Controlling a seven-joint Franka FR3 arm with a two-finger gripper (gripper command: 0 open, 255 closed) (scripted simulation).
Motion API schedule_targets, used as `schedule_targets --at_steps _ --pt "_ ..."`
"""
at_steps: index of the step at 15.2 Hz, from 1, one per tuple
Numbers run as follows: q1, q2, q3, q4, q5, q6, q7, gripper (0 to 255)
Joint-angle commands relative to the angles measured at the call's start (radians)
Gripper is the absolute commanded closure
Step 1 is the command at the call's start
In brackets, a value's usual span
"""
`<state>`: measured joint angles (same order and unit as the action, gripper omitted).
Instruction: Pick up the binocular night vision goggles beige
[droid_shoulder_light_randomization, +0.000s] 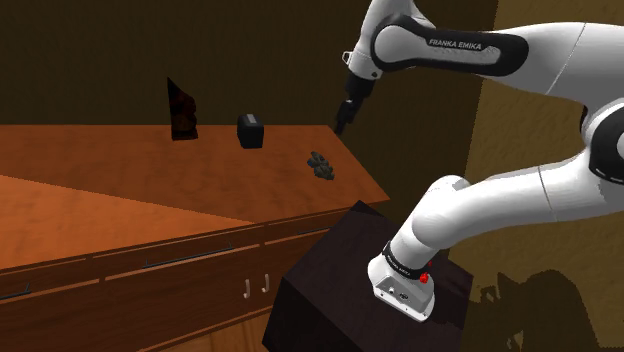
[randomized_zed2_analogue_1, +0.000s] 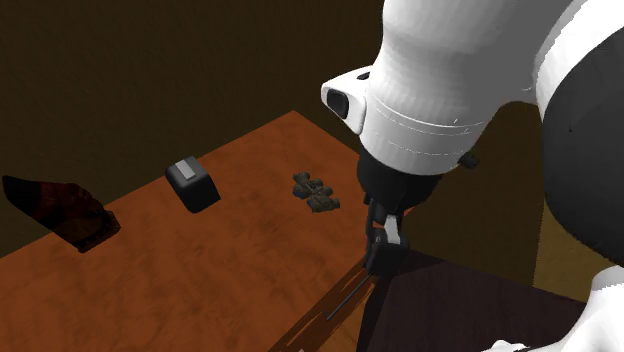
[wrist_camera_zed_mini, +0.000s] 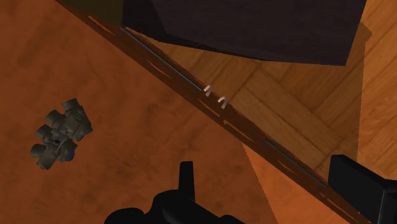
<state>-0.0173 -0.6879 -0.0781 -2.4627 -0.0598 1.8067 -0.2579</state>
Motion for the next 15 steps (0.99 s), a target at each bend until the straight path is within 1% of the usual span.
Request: schedule_targets --at_steps 1,5,9,12,15 --pt "-0.015 0.043 -0.038 -0.012 -0.021 0.058 -0.043 0" --pt "-0.034 0.144 -0.100 -0.023 -0.047 0.170 -0.111 0" --pt "-0.047 0.264 -0.162 -0.011 -0.058 0.280 -0.183 0" --pt "-0.053 0.366 -0.206 0.012 -0.053 0.358 -0.241 0" --pt "-0.056 0.475 -0.248 0.048 -0.032 0.430 -0.305 0"
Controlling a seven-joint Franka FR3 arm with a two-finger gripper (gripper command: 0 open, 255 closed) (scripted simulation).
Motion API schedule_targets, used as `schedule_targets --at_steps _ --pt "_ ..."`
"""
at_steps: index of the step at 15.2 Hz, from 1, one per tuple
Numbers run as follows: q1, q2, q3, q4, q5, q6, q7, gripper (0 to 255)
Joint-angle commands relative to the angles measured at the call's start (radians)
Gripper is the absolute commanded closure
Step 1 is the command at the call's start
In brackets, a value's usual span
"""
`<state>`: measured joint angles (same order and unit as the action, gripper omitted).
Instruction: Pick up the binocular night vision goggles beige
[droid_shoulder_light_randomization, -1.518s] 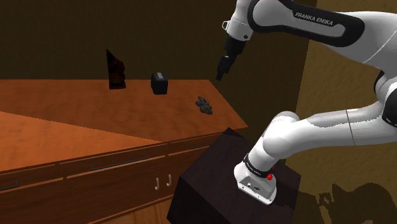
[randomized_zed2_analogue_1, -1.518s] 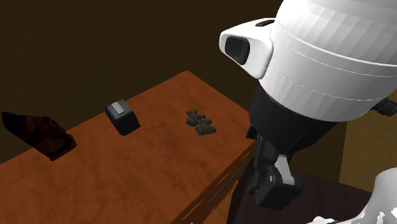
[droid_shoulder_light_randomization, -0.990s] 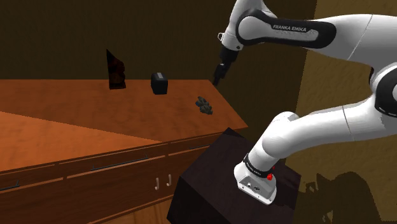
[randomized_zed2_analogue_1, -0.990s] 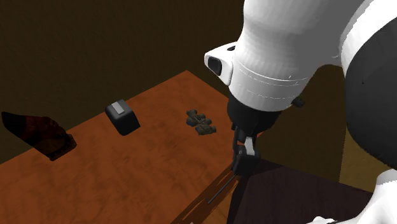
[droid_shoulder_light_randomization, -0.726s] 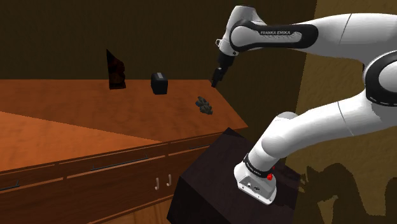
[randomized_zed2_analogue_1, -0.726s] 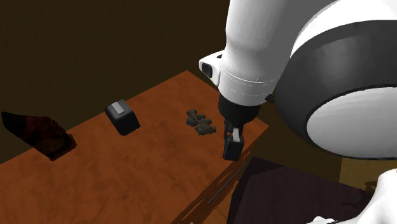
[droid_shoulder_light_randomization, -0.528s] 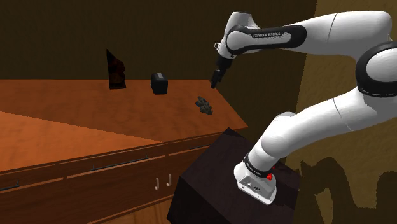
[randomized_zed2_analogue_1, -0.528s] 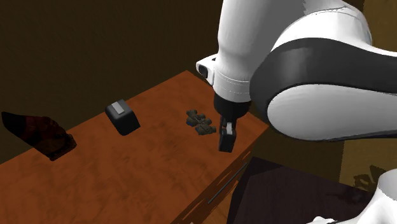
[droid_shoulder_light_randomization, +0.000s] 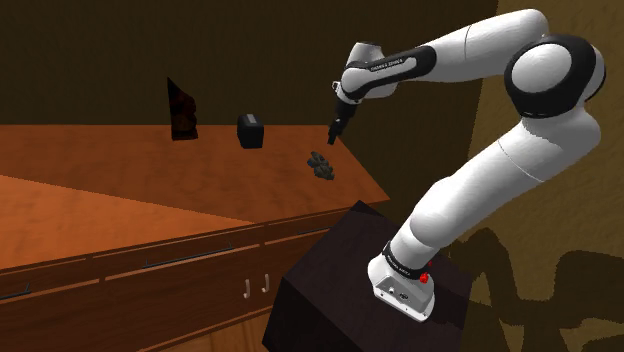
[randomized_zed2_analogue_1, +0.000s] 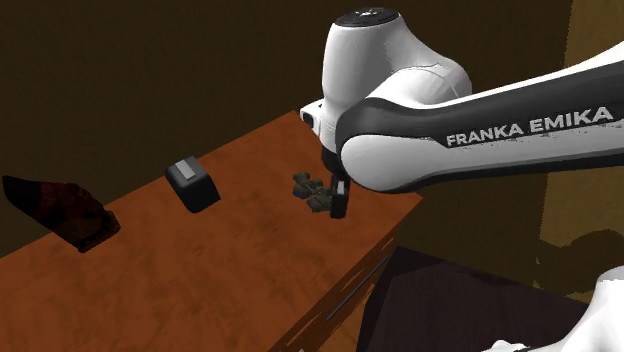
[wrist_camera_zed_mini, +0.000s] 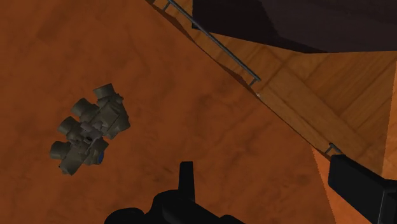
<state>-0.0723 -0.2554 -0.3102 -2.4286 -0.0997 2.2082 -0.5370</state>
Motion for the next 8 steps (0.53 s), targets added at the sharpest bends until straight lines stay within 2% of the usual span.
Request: schedule_targets --at_steps 1,8 --pt "-0.003 0.080 -0.029 0.028 0.019 0.051 -0.049 0" --pt "-0.031 0.359 -0.083 0.168 0.151 0.171 -0.233 0"
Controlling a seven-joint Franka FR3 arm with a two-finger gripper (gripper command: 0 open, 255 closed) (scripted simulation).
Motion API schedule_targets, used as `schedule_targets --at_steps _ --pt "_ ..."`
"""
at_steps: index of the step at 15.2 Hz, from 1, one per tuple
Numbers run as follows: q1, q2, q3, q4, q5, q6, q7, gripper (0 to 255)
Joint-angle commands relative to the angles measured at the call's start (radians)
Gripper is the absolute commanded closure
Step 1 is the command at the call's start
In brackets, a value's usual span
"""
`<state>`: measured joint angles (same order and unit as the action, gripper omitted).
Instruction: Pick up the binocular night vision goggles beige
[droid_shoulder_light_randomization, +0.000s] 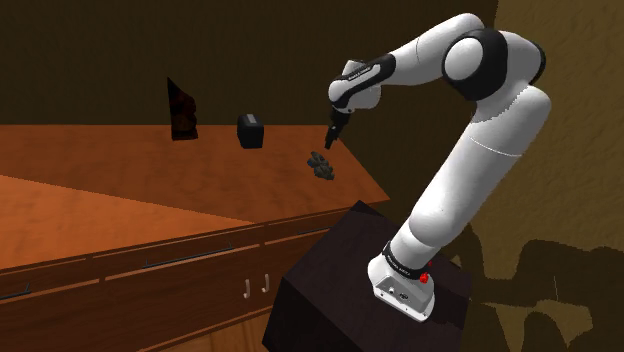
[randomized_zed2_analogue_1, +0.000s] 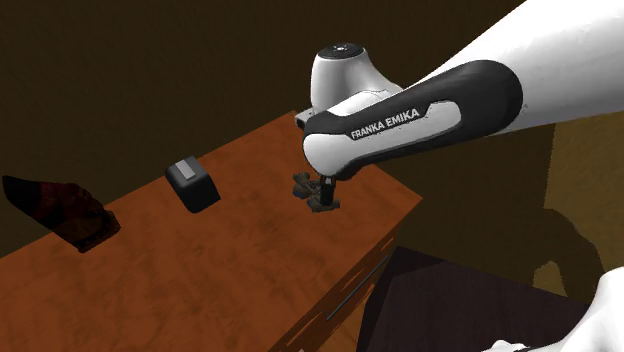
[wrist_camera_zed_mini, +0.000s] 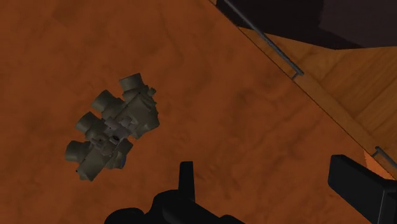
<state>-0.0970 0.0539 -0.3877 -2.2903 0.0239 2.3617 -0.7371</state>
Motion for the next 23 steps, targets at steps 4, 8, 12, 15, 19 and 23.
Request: schedule_targets --at_steps 4,8,12,15,19,23 --pt "-0.053 0.212 0.003 0.139 0.117 0.054 -0.136 0" --pt "-0.116 0.370 0.030 0.269 0.188 0.069 -0.218 0" --pt "-0.183 0.526 0.061 0.421 0.235 0.065 -0.275 0" --pt "-0.231 0.645 0.082 0.552 0.256 0.050 -0.304 0" --pt "-0.265 0.744 0.100 0.652 0.270 0.049 -0.320 0" --pt "-0.274 0.785 0.111 0.665 0.279 0.077 -0.325 0"
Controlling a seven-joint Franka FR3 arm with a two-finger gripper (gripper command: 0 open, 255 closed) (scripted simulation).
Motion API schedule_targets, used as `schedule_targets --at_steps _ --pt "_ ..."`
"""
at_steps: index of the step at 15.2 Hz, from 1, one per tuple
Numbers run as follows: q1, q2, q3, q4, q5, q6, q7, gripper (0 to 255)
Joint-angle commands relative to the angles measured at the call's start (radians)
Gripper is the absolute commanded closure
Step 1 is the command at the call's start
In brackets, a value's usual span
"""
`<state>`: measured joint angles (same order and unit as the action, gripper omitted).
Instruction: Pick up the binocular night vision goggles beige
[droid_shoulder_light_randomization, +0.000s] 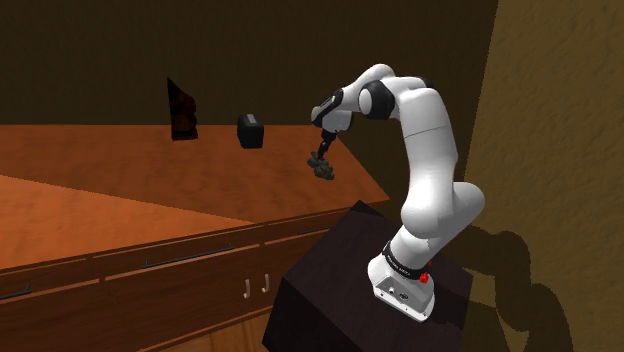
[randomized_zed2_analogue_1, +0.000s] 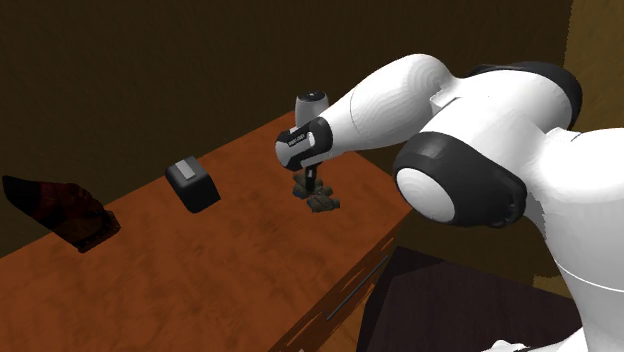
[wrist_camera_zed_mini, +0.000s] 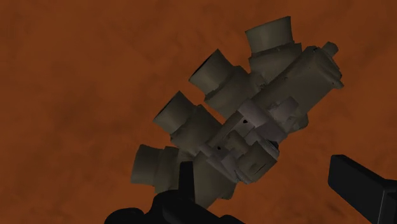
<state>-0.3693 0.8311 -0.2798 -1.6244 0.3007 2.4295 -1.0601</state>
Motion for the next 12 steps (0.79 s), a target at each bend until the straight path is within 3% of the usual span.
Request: schedule_targets --at_steps 1,4,5,12 --pt "-0.004 0.019 0.006 0.004 0.005 0.016 -0.003 0" --pt "-0.005 0.025 0.007 0.006 0.006 0.020 -0.004 0" --pt "-0.005 0.025 0.007 0.006 0.006 0.020 -0.003 255" --pt "-0.005 0.025 0.007 0.006 0.006 0.020 -0.004 255"
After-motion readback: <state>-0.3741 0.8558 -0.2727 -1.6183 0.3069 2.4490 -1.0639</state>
